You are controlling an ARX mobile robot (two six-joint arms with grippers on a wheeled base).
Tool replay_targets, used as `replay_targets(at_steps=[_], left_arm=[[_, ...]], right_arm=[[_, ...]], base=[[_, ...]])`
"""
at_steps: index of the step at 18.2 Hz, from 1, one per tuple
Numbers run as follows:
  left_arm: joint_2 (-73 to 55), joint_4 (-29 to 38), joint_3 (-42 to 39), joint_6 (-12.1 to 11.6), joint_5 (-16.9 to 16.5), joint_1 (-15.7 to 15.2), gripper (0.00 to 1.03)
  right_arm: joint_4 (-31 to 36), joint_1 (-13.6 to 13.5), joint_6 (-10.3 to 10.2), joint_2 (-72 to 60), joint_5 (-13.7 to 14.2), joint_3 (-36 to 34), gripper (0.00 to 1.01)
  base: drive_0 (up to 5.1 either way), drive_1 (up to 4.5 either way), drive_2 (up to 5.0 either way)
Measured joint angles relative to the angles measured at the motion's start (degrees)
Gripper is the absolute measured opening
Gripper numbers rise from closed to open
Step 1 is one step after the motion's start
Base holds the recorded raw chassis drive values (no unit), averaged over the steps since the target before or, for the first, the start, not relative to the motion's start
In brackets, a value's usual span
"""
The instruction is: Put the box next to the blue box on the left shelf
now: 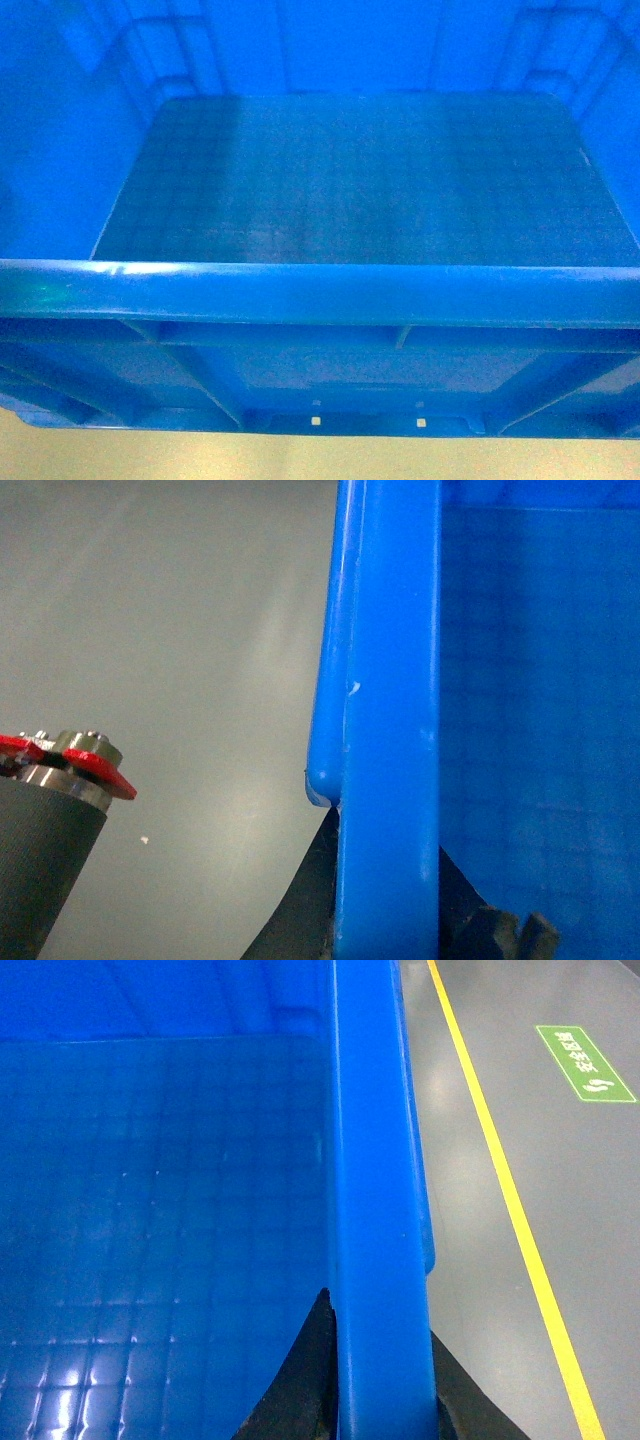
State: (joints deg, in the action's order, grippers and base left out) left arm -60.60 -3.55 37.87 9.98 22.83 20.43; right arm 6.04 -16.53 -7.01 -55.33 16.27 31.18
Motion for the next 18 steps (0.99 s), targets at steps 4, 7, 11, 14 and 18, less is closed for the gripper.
replay_targets(at_steps=[4, 7, 11, 14, 18], left_arm=[[-0.1, 0.0, 0.0, -0.1, 0.0, 0.0, 0.09], [-0.2, -0.2, 0.0, 0.0, 0.0, 0.0, 0.09], [-0.2, 0.0, 0.0, -0.1, 0.0, 0.0, 0.09], [-0.2, -0.1, 0.0, -0.1, -0.1, 0.0, 0.09], [-0.4, 0.1, 0.0, -0.1, -0.1, 0.0, 0.09]], right_arm=[[-0.1, 0.0, 0.0, 0.0, 0.0, 0.0, 0.10], [-0.1, 0.0, 0.0, 0.0, 0.0, 0.0, 0.10], [-0.1, 0.0, 0.0, 0.0, 0.0, 0.0, 0.10], [-0.1, 0.0, 0.0, -0.1, 0.0, 0.0, 0.10], [0.0, 0.0, 0.0, -0.1, 0.0, 0.0, 0.10]], base=[[-0.1, 4.11, -4.4], [-0.1, 4.14, -4.3], [-0.1, 4.14, -4.4], [-0.1, 4.12, -4.4], [0.0, 4.23, -4.3]])
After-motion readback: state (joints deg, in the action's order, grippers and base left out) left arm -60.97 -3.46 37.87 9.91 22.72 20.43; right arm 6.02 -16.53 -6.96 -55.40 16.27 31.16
